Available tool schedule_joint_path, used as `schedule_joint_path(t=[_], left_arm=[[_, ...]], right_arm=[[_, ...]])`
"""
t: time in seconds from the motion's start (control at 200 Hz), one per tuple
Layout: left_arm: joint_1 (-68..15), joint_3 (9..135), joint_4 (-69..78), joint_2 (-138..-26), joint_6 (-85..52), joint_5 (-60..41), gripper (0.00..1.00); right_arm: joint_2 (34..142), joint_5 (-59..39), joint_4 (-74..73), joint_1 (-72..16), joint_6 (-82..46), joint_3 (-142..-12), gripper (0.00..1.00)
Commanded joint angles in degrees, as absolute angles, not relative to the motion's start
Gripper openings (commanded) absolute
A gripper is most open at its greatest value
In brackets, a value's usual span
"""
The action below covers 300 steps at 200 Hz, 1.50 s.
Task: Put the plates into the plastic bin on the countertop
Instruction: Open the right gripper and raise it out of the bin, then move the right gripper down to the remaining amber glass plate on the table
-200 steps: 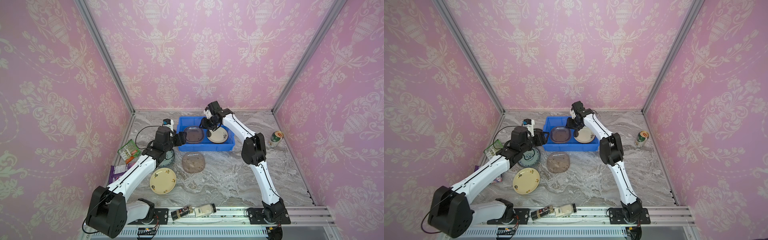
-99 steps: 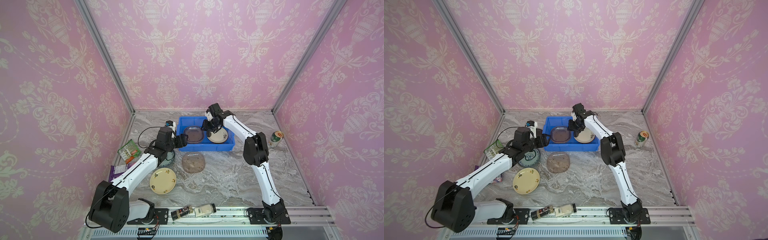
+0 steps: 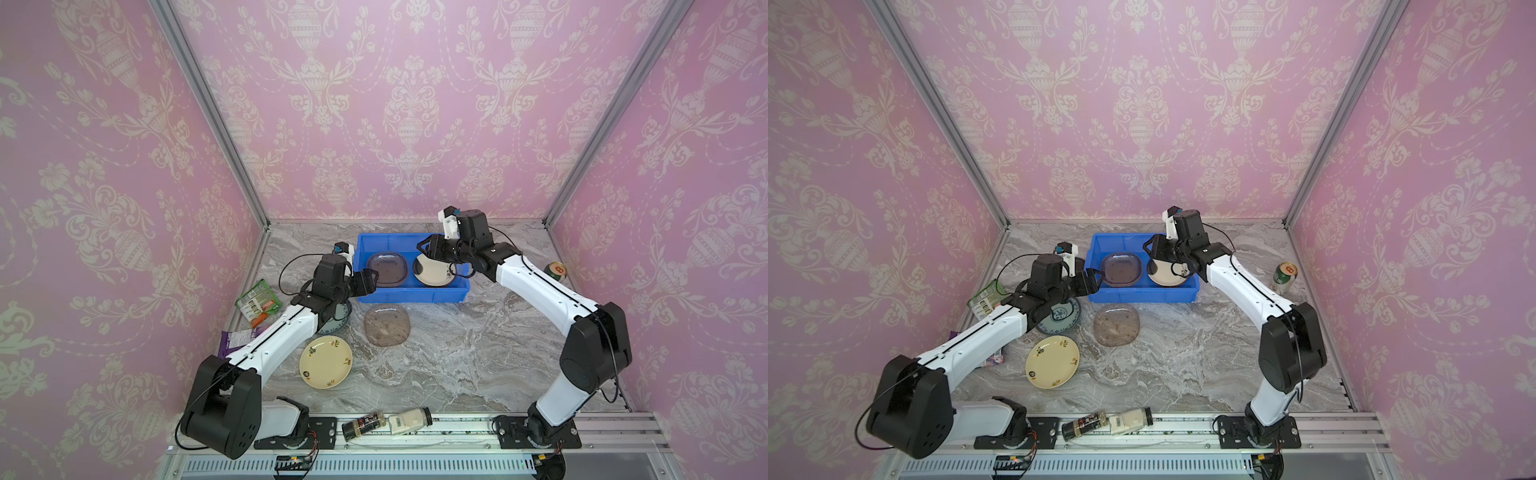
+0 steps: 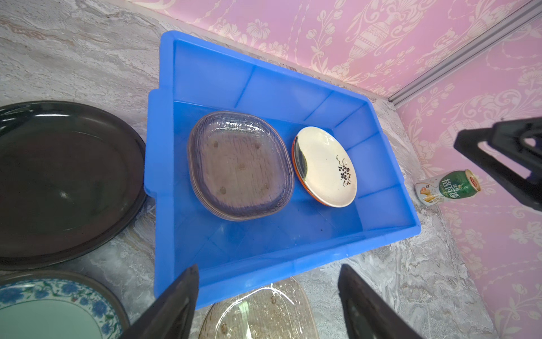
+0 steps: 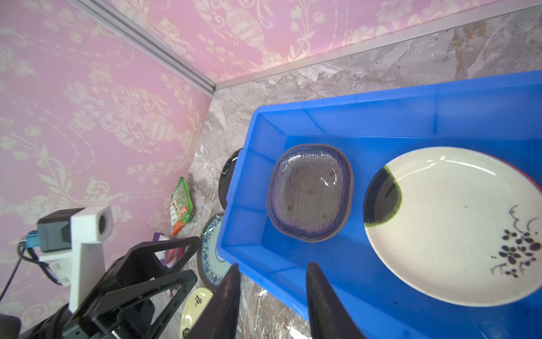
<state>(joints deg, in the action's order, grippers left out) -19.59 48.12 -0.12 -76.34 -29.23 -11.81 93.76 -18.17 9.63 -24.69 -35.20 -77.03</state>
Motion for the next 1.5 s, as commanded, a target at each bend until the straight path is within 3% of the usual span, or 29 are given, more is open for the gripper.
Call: schedule_joint_path(t=[0.0, 0.33, 0.535, 0.811, 1.041, 1.381, 1.496], left_arm=[[-19.1, 49.4, 0.9, -76.8, -29.4, -13.3, 0.77], [-19.1, 49.3, 1.6, -76.9, -29.8, -13.3, 0.77], [-19.1, 49.7, 2.0, -77.3, -30.1, -14.0, 0.77], [-19.1, 50.0, 2.6, -78.0, -30.5, -14.7, 0.77], [-19.1, 49.7, 2.8, -76.8, -30.5, -14.1, 0.77], [-19.1, 49.5, 2.4, -76.9, -30.2, -14.3, 0.77], [-19.0, 49.1, 2.5, -76.8, -30.3, -14.5, 0.77]], right_arm=[[87.5, -17.7, -2.6, -25.5, -41.5, -68.1, 0.41], [70.5, -3.5, -17.4, -33.5, -49.5, -42.3, 0.52], [69.0, 4.5, -21.3, -37.5, -54.2, -34.9, 0.53], [74.8, 1.6, -20.2, -38.2, -62.2, -33.8, 0.49], [83.0, -6.5, -25.5, -34.8, -71.3, -31.4, 0.44], [94.2, -18.4, -27.9, -34.1, -71.9, -36.9, 0.46], [97.8, -20.7, -30.8, -34.2, -73.8, -37.3, 0.41]])
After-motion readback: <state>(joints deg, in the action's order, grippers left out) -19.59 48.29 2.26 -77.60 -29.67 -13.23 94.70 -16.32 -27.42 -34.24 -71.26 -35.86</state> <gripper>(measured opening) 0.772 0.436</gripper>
